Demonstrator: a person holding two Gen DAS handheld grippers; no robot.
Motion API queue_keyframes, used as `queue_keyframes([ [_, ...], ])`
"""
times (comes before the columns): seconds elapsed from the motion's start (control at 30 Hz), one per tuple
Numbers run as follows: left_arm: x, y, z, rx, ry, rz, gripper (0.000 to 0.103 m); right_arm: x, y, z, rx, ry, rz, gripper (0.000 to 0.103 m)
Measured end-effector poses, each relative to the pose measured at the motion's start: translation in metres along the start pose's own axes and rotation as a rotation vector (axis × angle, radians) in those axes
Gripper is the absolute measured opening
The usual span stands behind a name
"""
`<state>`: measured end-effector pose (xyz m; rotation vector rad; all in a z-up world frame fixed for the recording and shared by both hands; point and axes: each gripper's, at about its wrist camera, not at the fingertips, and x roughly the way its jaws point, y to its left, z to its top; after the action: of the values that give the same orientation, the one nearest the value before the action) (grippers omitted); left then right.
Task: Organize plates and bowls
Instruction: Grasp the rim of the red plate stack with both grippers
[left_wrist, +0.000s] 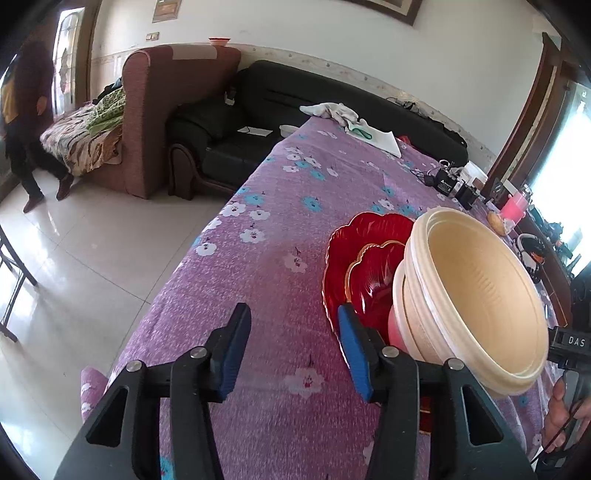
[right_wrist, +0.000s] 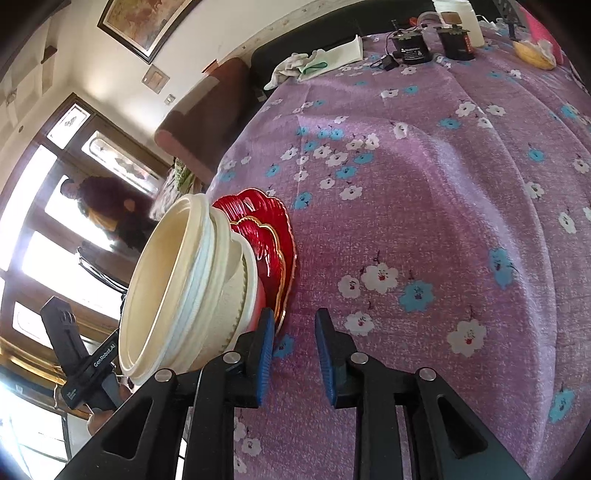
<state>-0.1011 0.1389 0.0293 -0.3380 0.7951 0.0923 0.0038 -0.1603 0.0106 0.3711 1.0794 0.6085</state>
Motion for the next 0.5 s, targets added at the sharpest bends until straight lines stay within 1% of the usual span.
queue_keyframes([
  [0.13,0.008,-0.004,0.004,0.013,0.012,-0.002,0.034,0.010,0.007,0.003,-0.020,0.001,-0.008,0.025],
  [0.17,0.010,-0.006,0.005,0.017,0.014,-0.001,0.033,0.013,0.009,0.004,-0.029,0.006,-0.020,0.025],
  [0.2,0.012,-0.008,0.006,0.025,0.018,-0.005,0.028,0.015,0.010,0.004,-0.031,0.006,-0.033,0.024],
  [0.23,0.015,-0.009,0.006,0.031,0.021,-0.010,0.024,0.018,0.010,0.005,-0.031,0.006,-0.037,0.017],
  [0.27,0.017,-0.011,0.006,0.034,0.023,-0.017,0.022,0.022,0.009,0.005,-0.026,0.015,-0.035,0.014],
  [0.33,0.021,-0.014,0.005,0.041,0.030,-0.035,0.014,0.025,0.006,0.006,-0.004,0.014,-0.025,0.014],
  [0.37,0.023,-0.015,0.004,0.041,0.033,-0.046,0.011,0.025,0.006,0.006,-0.004,0.010,-0.024,0.014],
  [0.5,0.023,-0.019,0.003,0.033,0.029,-0.041,0.010,0.024,0.005,0.004,0.000,0.003,-0.017,0.014],
])
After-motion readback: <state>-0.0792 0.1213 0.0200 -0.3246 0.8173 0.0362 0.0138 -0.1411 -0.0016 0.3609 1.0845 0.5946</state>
